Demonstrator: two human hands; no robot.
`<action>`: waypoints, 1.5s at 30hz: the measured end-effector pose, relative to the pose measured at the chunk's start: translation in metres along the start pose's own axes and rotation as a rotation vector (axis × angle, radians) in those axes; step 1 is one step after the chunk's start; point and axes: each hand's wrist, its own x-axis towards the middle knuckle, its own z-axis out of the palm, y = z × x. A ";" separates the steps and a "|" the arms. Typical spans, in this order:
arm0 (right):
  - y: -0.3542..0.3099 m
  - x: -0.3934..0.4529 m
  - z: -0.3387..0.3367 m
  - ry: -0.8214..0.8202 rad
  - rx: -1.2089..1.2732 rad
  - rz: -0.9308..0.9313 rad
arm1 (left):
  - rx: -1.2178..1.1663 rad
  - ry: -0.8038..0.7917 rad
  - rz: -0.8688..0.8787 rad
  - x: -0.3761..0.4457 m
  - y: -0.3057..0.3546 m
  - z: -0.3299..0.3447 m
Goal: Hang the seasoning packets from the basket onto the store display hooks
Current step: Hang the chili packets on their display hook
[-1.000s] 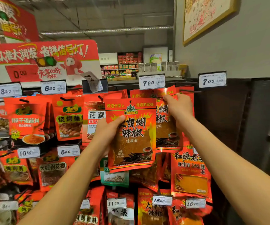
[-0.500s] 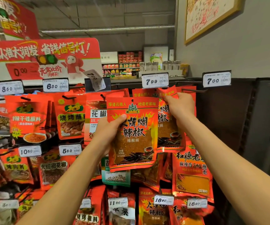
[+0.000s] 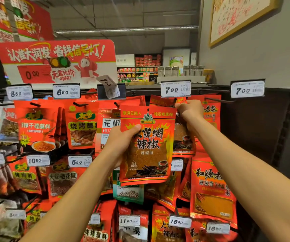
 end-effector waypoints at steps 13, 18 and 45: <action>0.026 0.036 0.011 -0.012 -0.179 0.052 | 0.022 -0.014 -0.008 0.012 0.001 0.023; 0.040 0.014 -0.010 0.087 -0.046 -0.096 | -0.047 -0.048 -0.033 0.018 0.000 0.040; 0.004 -0.010 -0.030 -0.039 0.081 -0.161 | 0.078 0.093 -0.139 0.069 0.011 0.093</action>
